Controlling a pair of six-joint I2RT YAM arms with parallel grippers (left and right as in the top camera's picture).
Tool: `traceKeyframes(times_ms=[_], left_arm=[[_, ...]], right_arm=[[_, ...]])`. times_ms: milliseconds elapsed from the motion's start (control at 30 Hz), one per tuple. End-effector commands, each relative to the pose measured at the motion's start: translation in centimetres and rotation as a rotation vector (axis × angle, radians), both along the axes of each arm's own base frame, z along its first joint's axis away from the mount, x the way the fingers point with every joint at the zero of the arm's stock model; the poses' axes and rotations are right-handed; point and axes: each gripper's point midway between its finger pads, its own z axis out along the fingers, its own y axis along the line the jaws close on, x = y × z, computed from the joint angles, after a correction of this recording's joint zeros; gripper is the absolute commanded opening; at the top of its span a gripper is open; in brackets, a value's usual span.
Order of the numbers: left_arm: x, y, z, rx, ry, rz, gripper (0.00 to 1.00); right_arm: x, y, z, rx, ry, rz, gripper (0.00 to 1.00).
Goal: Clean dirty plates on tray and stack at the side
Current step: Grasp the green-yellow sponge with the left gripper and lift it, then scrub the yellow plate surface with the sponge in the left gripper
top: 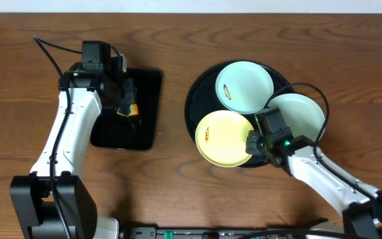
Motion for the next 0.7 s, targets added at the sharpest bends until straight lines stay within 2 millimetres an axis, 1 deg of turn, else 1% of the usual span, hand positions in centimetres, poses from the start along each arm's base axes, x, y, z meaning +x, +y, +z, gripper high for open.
traceKeyframes(times_ms=[0, 33, 67, 100, 167, 267, 333, 467, 600, 667], left_arm=[[0.0, -0.1, -0.2, -0.002, 0.002, -0.015, 0.07], [0.1, -0.1, -0.3, -0.002, 0.001, -0.015, 0.07], [0.1, -0.1, -0.2, -0.002, -0.003, -0.015, 0.08], [0.2, -0.1, -0.2, -0.002, -0.004, -0.015, 0.07], [0.2, -0.1, -0.2, -0.004, -0.006, -0.015, 0.08], [0.2, -0.4, -0.2, -0.003, -0.009, -0.023, 0.08], [0.3, -0.8, -0.1, -0.001, -0.015, -0.040, 0.08], [0.5, -2.6, 0.0, 0.004, -0.035, -0.100, 0.07], [0.4, -4.2, 0.1, 0.003, -0.043, -0.143, 0.07], [0.5, -4.8, 0.2, 0.005, -0.050, -0.156, 0.08]], right_arm=[[2.4, -0.4, 4.2, -0.042, -0.157, 0.056, 0.01], [2.9, -0.8, 5.1, -0.072, -0.199, 0.075, 0.01], [3.5, -1.1, 6.6, -0.127, -0.263, 0.127, 0.01], [3.7, -1.1, 7.3, -0.149, -0.296, 0.173, 0.01], [3.7, -1.0, 7.9, -0.160, -0.317, 0.205, 0.01], [3.2, -0.8, 7.3, -0.191, -0.300, 0.262, 0.01], [3.5, -0.9, 7.4, -0.214, -0.312, 0.273, 0.01], [4.6, -1.8, 8.2, -0.284, -0.365, 0.241, 0.01], [4.7, -1.9, 8.4, -0.287, -0.372, 0.237, 0.01], [4.9, -1.8, 8.6, -0.283, -0.384, 0.234, 0.01]])
